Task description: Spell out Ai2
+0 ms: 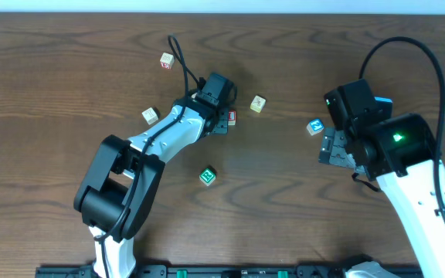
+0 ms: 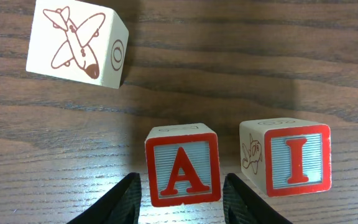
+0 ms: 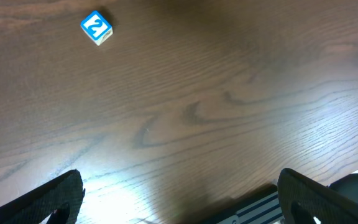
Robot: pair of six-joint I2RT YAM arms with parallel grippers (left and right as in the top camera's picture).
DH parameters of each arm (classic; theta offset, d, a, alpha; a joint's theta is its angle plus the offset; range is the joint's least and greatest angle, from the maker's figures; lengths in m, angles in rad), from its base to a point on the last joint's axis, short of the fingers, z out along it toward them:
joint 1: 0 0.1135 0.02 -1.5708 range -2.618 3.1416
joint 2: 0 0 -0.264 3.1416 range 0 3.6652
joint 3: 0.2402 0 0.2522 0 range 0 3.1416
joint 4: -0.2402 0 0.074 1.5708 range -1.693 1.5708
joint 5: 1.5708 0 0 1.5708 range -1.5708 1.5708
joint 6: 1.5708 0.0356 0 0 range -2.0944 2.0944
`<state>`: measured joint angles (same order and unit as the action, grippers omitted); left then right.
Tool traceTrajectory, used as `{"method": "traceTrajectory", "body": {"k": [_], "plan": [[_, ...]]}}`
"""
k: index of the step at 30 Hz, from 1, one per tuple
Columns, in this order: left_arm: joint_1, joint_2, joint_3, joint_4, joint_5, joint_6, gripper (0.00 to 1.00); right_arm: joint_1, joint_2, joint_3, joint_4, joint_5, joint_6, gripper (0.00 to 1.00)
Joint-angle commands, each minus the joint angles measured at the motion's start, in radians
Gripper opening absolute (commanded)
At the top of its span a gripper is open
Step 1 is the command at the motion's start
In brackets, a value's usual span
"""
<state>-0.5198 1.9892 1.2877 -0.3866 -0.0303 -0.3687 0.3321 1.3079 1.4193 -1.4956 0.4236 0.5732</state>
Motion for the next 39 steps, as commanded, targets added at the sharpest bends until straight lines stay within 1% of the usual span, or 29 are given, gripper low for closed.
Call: {"method": "traceTrajectory", "body": {"k": [1, 7, 14, 19, 21, 22, 25, 26, 27, 28, 29, 31, 32, 34, 37, 39], "plan": [[0.002, 0.0, -0.002, -0.007, -0.014, 0.007, 0.44, -0.006, -0.001, 0.003, -0.001, 0.025, -0.006, 0.99], [0.002, -0.023, 0.008, -0.026, -0.023, 0.007, 0.46, -0.006, -0.001, 0.004, -0.001, 0.025, -0.006, 0.99], [0.002, -0.038, 0.058, -0.106, -0.021, 0.014, 0.49, -0.006, -0.001, 0.003, 0.0, 0.025, -0.006, 0.99], [0.002, -0.087, 0.07, -0.118, -0.021, 0.026, 0.52, -0.006, -0.001, 0.003, 0.0, 0.025, -0.006, 0.99], [0.002, -0.107, 0.07, -0.13, -0.026, 0.029, 0.52, -0.006, -0.001, 0.003, 0.0, 0.025, -0.005, 0.99], [0.002, -0.119, 0.07, -0.139, -0.039, 0.035, 0.52, -0.006, -0.001, 0.003, 0.0, 0.025, -0.005, 0.99], [0.003, -0.137, 0.07, -0.149, -0.146, 0.037, 0.52, -0.006, -0.001, 0.003, 0.004, 0.024, -0.005, 0.99], [0.003, -0.137, 0.07, -0.142, -0.171, 0.048, 0.48, -0.006, -0.001, 0.003, 0.006, 0.025, -0.006, 0.99], [0.005, -0.131, 0.07, -0.132, -0.18, 0.069, 0.37, -0.006, 0.0, 0.003, 0.01, 0.024, -0.006, 0.99], [0.01, -0.124, 0.07, -0.127, -0.188, 0.081, 0.3, -0.006, 0.0, 0.004, 0.014, 0.024, -0.006, 0.99], [0.011, -0.118, 0.07, -0.126, -0.192, 0.081, 0.3, -0.006, -0.001, 0.003, 0.014, 0.024, -0.005, 0.99], [0.02, -0.101, 0.07, -0.121, -0.217, 0.081, 0.38, -0.006, -0.001, 0.003, 0.014, 0.021, -0.005, 0.99], [0.024, -0.095, 0.07, -0.117, -0.227, 0.081, 0.39, -0.006, -0.001, 0.003, 0.013, 0.021, -0.006, 0.99], [0.034, -0.077, 0.069, -0.113, -0.243, 0.082, 0.39, -0.006, 0.0, 0.003, 0.01, 0.021, -0.006, 0.99], [0.052, -0.046, 0.069, -0.111, -0.238, 0.085, 0.34, -0.006, -0.001, 0.003, 0.009, 0.021, -0.006, 0.99], [0.061, -0.028, 0.069, -0.11, -0.225, 0.085, 0.33, -0.006, 0.0, 0.003, 0.009, 0.021, -0.006, 0.99]]}}
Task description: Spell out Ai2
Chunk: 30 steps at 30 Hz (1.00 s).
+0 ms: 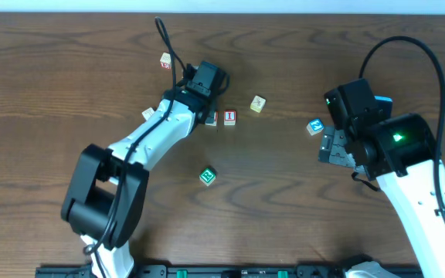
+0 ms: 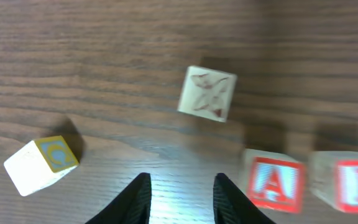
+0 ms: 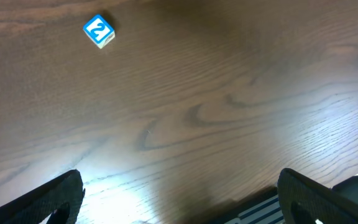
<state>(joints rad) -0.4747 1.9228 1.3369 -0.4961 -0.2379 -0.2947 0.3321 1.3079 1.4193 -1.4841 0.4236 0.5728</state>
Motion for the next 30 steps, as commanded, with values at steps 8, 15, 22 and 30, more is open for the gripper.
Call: {"method": "traceTrajectory", "body": {"k": [8, 15, 22, 30], "plan": [[0.024, 0.06, 0.02, 0.03, 0.077, 0.011, 0.34, -0.006, -0.001, 0.003, -0.006, 0.021, -0.005, 0.99], [0.023, 0.063, 0.02, 0.034, 0.116, 0.011, 0.35, -0.006, -0.001, 0.003, -0.011, 0.021, -0.005, 0.99], [0.022, 0.067, 0.02, 0.027, 0.154, 0.0, 0.35, -0.006, -0.001, 0.003, -0.013, 0.021, -0.005, 0.99], [0.022, 0.071, 0.02, 0.025, 0.185, -0.001, 0.35, -0.006, -0.001, 0.003, -0.013, 0.021, -0.005, 0.99]]}}
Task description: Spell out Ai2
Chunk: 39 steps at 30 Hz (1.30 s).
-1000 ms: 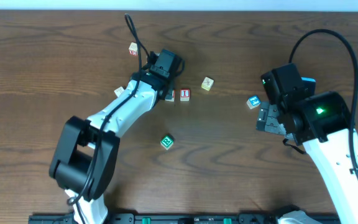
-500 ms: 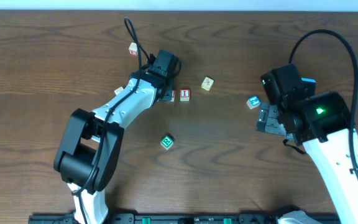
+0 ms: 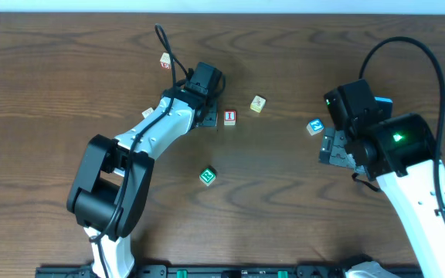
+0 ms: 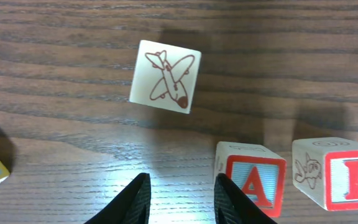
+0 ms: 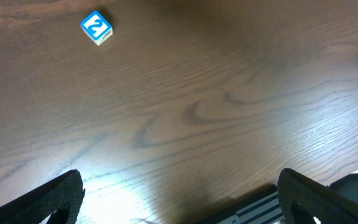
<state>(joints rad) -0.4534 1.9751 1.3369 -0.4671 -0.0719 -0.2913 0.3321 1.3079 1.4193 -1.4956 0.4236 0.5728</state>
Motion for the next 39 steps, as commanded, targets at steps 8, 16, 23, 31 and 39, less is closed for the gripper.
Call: {"method": "traceTrajectory", "body": {"k": [8, 16, 23, 31, 39], "plan": [[0.0, 0.059, 0.02, -0.008, 0.021, -0.004, 0.35, -0.006, 0.0, 0.003, -0.002, 0.021, -0.005, 0.99], [0.001, 0.06, 0.02, 0.0, 0.021, -0.003, 0.34, -0.006, -0.001, 0.003, -0.002, 0.022, -0.005, 0.99], [0.008, 0.047, 0.023, -0.002, -0.025, 0.004, 0.34, -0.006, -0.001, 0.003, -0.002, 0.021, -0.005, 0.99], [0.01, 0.046, 0.023, -0.006, -0.093, 0.043, 0.35, -0.006, 0.0, 0.003, -0.002, 0.021, -0.005, 0.99], [0.01, 0.044, 0.023, 0.002, -0.051, 0.06, 0.35, -0.006, -0.001, 0.003, -0.001, 0.021, -0.005, 0.99]]}}
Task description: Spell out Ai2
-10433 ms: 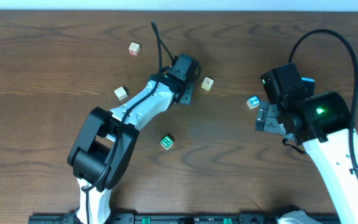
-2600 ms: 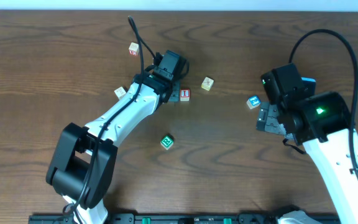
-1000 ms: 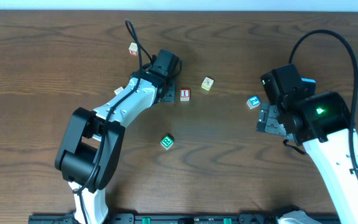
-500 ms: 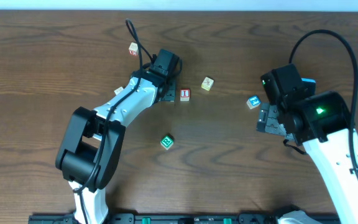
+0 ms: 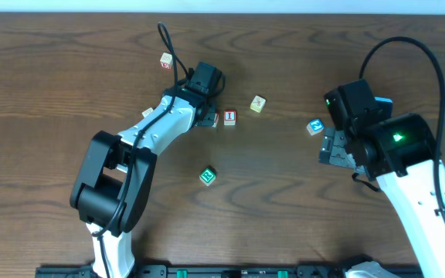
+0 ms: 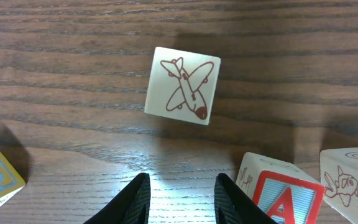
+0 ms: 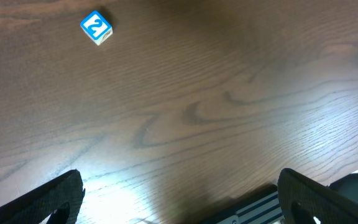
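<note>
The red letter A block [image 6: 284,194] stands on the table with the red I block [image 5: 229,117] just to its right, a small gap between them. My left gripper [image 6: 180,200] hangs open just left of the A block, with only bare wood between its fingers. The blue 2 block [image 5: 315,126] lies far to the right, also seen as the blue 2 block [image 7: 96,27] at the top left of the right wrist view. My right gripper [image 7: 179,199] is wide open over bare table, short of that block.
A block with an airplane drawing [image 6: 183,94] lies beyond the left gripper and a yellow and blue block to its left. A green block [image 5: 207,176], a pale block [image 5: 258,103] and another pale block [image 5: 165,61] are scattered on the wooden table [image 5: 284,201].
The left gripper has shifted slightly, so the A, I and airplane blocks sit further right and lower in its view. The blocks and the right arm have not moved.
The left gripper first stood open astride the A block, right beside the I block. It was then off to the left with A left standing next to I, and has stayed open there. The right arm and the blue 2 block stayed put throughout.
</note>
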Robot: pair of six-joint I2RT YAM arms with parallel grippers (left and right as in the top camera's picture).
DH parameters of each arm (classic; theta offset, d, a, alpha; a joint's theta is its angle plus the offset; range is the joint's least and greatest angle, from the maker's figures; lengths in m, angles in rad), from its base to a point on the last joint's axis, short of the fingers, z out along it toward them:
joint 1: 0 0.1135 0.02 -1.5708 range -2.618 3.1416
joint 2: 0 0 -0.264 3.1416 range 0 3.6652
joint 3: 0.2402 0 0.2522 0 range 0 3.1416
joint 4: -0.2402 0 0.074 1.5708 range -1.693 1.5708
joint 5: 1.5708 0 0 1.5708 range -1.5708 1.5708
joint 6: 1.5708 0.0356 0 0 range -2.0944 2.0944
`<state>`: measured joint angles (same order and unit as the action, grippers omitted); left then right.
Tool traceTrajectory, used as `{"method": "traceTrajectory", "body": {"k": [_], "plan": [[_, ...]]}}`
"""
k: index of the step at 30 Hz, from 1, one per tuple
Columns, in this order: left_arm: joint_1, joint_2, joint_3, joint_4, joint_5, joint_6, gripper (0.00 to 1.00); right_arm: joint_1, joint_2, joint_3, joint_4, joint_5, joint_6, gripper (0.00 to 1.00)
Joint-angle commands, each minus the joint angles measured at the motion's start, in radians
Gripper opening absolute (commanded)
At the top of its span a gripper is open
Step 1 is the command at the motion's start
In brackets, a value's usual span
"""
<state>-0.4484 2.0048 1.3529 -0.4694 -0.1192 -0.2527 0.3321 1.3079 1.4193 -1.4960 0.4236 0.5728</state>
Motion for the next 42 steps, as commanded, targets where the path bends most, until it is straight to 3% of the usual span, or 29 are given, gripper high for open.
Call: {"method": "traceTrajectory", "body": {"k": [1, 14, 42], "plan": [[0.005, 0.014, 0.006, 0.01, -0.003, 0.022, 0.36, -0.006, 0.0, 0.003, -0.001, 0.021, -0.005, 0.99], [0.005, 0.015, 0.006, 0.006, 0.113, 0.008, 0.38, -0.006, 0.0, 0.003, -0.001, 0.021, -0.001, 0.99], [0.003, 0.015, 0.006, 0.029, 0.147, -0.04, 0.38, -0.006, 0.0, 0.003, -0.001, 0.021, -0.001, 0.99]]}}
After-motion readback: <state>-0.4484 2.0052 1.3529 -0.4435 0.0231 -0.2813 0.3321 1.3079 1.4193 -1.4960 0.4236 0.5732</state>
